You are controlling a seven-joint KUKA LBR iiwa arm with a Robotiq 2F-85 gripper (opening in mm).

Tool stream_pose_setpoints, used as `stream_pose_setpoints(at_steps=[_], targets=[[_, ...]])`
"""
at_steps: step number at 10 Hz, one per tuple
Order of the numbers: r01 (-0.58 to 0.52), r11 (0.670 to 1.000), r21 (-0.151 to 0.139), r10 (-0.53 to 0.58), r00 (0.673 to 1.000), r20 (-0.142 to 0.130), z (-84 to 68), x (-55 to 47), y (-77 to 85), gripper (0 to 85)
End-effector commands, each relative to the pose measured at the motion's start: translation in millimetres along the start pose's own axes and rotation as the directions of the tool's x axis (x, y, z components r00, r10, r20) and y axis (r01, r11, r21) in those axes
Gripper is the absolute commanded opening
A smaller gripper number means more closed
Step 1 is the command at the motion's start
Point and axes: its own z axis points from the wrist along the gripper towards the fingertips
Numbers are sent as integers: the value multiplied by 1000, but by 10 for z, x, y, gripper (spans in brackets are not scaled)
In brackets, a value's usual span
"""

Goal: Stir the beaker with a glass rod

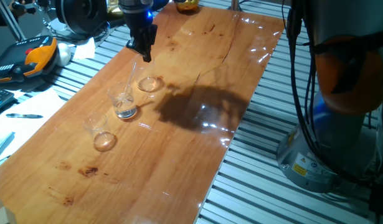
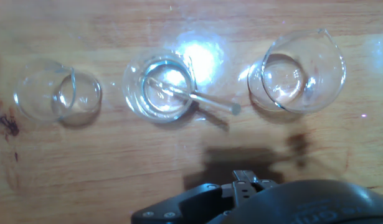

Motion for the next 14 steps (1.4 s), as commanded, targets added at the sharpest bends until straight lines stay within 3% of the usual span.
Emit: stream_pose_setpoints(at_steps=[1, 4, 8, 14], targets=[[0, 1000, -3, 0, 1000, 1, 15, -16, 6, 0], [-1, 1000, -14, 2, 1000, 3, 91, -97, 31, 0], [-1, 1000, -17, 1, 1000, -4, 45, -164, -2, 0], [-9, 1000, -26, 9, 1000, -15, 83, -165, -17, 0]])
